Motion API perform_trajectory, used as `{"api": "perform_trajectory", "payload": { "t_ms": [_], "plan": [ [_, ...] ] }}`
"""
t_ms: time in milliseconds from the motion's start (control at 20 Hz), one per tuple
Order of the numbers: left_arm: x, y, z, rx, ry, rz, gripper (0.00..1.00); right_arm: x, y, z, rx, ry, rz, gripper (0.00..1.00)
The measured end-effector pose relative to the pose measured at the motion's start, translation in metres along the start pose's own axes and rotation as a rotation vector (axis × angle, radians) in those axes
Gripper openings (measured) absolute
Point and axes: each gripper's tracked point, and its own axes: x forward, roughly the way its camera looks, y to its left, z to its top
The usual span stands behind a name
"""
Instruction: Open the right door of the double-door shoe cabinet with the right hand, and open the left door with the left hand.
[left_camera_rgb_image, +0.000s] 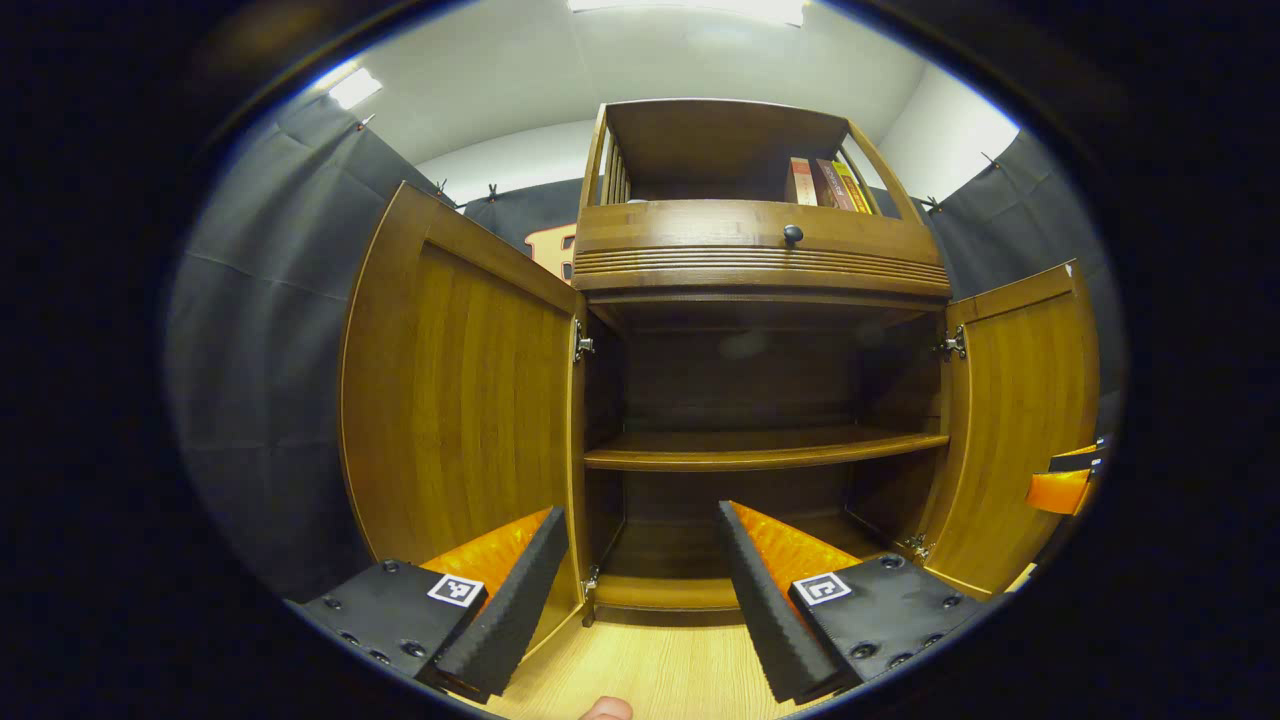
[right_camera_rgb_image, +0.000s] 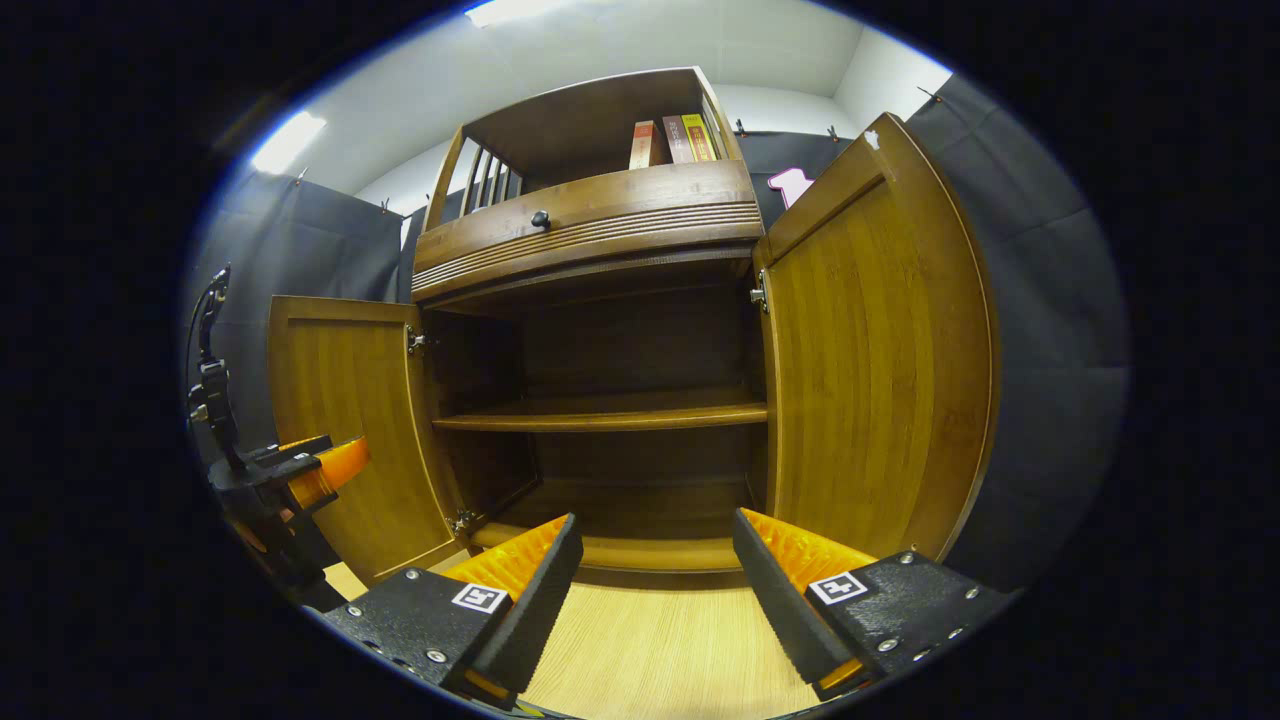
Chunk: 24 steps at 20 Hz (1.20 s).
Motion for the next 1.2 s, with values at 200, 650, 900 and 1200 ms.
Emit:
{"api": "perform_trajectory", "payload": {
  "t_ms": [200, 650, 900, 1200],
  "plan": [
    [0.0012, -0.0005, 0.0008, -0.001, 0.000, -0.002, 0.95, -0.0002, -0.0007, 0.0004, 0.002, -0.002, -0.004, 0.94],
    [0.0024, -0.0015, 0.0012, 0.002, -0.003, -0.003, 0.95, 0.0011, -0.0005, 0.0008, 0.003, -0.002, -0.005, 0.94],
    [0.0024, -0.0014, -0.0004, 0.003, 0.001, -0.001, 0.95, 0.0019, -0.0001, -0.0001, 0.001, -0.001, -0.004, 0.94],
    [0.0038, -0.0020, 0.0008, 0.001, -0.004, -0.002, 0.95, 0.0028, -0.0013, 0.0007, 0.005, -0.003, -0.007, 0.94]
  ]
}}
